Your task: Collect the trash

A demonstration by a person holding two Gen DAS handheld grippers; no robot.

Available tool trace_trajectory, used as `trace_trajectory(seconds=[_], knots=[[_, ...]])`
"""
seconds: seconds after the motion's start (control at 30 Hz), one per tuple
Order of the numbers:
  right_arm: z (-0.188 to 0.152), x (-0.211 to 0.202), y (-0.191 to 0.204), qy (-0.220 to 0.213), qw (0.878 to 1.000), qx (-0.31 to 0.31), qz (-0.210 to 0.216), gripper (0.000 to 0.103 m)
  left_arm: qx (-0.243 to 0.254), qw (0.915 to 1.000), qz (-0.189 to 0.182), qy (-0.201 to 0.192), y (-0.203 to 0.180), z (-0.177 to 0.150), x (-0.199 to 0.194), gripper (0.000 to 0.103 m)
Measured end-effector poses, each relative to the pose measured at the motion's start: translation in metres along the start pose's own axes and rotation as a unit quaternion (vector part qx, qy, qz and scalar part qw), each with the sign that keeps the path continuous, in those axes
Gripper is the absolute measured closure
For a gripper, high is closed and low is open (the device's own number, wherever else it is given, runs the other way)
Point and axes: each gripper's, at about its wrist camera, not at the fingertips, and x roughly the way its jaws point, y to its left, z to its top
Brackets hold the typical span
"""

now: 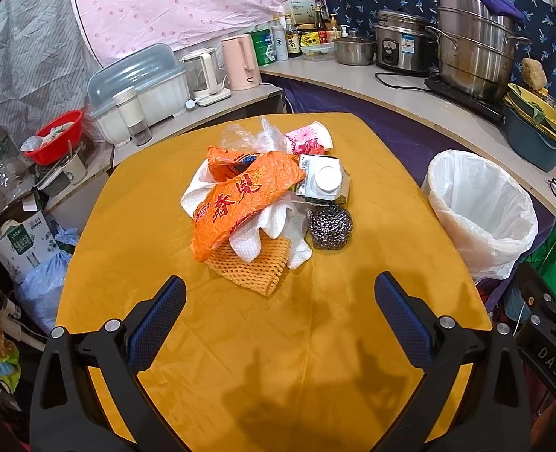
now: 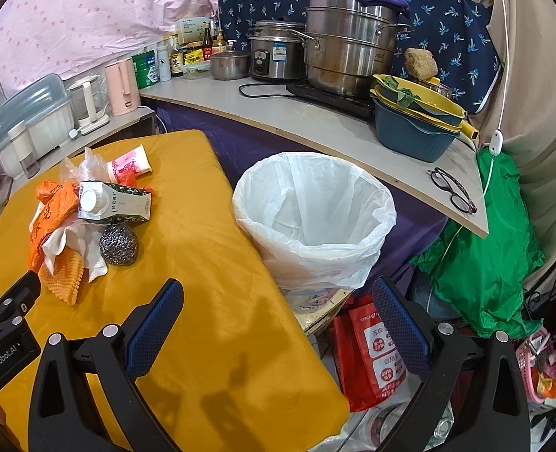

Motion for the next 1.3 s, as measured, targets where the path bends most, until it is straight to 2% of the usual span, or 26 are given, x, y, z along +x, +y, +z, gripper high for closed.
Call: trace_trajectory(seconds=[0.3,0.47,0.67,0.87,1.1,1.3], knots=[[0.007,0.013,0.03,-0.005,1.0,-0.017,0.014,0.007,-0.039,0.9992,0.004,0.004,0.037,0.003,0.024,0.007],[0.023,0.027,0.053,-0.012,0.999,-0.007,0.05,0.007,-0.037,0.9992,0.008,0.01,0.054,0.012,0.047,0.007],[0.045,0.048,0.101,-0.011,0.995,-0.001,0.104,0.007,-0.022,0.9997,0.006,-0.001,0.069,0.023,0.067,0.007],[0.055,0.073,0.147,0.001,0.992,-0.01,0.129,0.007,-0.028,0.9996,-0.008,0.007,0.09,0.027,0.086,0.007],[0.058,0.1,0.18,0.016,0.991,-0.026,0.13,0.007,-0.033,0.9989,-0.03,0.017,0.103,0.022,0.099,0.007],[0.058,0.121,0.194,0.03,0.991,-0.029,0.129,0.007,-0.035,0.9983,-0.036,0.029,0.105,0.02,0.111,0.007]])
